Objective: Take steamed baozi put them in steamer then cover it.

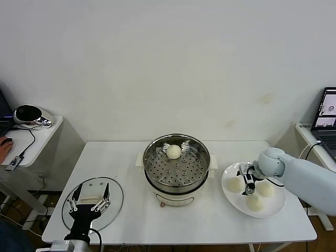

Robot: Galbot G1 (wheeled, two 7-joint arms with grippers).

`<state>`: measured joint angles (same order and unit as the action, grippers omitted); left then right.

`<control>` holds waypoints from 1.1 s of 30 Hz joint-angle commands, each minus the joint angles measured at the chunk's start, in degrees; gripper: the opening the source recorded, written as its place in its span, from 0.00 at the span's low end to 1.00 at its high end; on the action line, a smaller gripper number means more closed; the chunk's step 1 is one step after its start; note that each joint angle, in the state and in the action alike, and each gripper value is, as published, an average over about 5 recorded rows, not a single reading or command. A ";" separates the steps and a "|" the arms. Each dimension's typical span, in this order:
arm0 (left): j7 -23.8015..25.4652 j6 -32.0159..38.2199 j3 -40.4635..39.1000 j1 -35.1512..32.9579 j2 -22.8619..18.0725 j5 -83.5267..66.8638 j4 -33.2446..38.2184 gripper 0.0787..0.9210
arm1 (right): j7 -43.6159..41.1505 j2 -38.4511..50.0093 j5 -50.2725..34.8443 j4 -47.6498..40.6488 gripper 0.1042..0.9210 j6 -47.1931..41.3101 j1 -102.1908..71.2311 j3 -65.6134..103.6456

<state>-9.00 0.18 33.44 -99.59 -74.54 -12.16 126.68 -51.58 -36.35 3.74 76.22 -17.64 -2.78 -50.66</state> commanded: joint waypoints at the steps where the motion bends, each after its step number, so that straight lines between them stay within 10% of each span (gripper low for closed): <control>1: -0.04 0.07 0.03 -0.14 -0.02 0.07 0.20 0.88 | 0.10 -1.13 0.18 -1.36 0.79 -0.21 -1.37 1.63; 11: -0.05 0.12 0.05 -0.41 0.02 0.17 0.66 0.88 | -0.62 -0.53 0.03 -0.68 0.51 -0.48 -0.41 2.31; 33: -0.09 -0.05 -0.69 0.70 0.81 0.03 0.65 0.88 | 1.73 -2.10 -34.72 18.82 0.52 -14.83 53.12 -24.75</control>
<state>-9.06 0.17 32.79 -99.04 -73.81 -12.07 127.39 -53.22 -33.74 -14.29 87.64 -25.17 28.09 -63.71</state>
